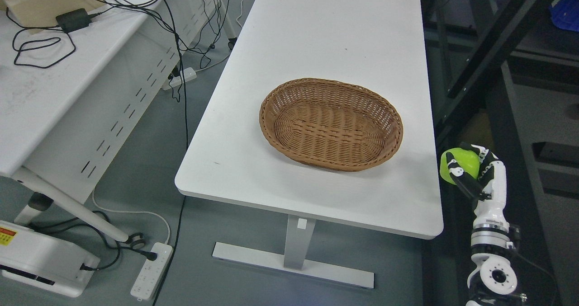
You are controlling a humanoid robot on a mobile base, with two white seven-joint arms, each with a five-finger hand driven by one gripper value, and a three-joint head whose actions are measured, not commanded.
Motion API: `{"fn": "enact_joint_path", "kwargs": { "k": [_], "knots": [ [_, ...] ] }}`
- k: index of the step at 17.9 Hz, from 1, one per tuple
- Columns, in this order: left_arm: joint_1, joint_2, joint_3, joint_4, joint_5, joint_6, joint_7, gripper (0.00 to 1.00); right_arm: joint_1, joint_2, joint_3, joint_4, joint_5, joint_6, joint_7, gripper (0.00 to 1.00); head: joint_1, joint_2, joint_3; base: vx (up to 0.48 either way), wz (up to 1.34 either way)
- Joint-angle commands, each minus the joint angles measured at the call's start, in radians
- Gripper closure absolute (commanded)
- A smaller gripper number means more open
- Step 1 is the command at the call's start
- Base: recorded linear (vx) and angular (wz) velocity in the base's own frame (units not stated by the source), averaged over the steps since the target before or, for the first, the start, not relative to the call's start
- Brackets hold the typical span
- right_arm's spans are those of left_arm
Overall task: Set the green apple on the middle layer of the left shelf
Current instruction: 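Hold the apple in the right hand while turning toward the shelf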
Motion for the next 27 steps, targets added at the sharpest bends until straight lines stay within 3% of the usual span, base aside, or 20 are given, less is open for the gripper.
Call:
{"fn": "enact_joint_path", "kwargs": {
  "k": [1,13,27],
  "knots": [
    [-0.021,0.017,0.0,0.0,0.001,-0.001,-0.001,0.0,0.038,0.066,0.036,-0.065,-0.017,-0.006,-0.052,0.98,0.0,0.0,0.0,-0.04,-0.23],
    [-0.021,0.017,0.0,0.0,-0.001,-0.001,-0.001,0.0,0.148,0.082,0.146,-0.128,-0.019,-0.036,-0.116,0.98,0.0,0.0,0.0,-0.104,-0.16],
    [-0.021,0.017,0.0,0.0,0.001,-0.001,-0.001,0.0,0.147,0.084,0.168,-0.13,-0.019,-0.036,-0.118,0.98,0.0,0.0,0.0,-0.203,0.03]
  ]
}}
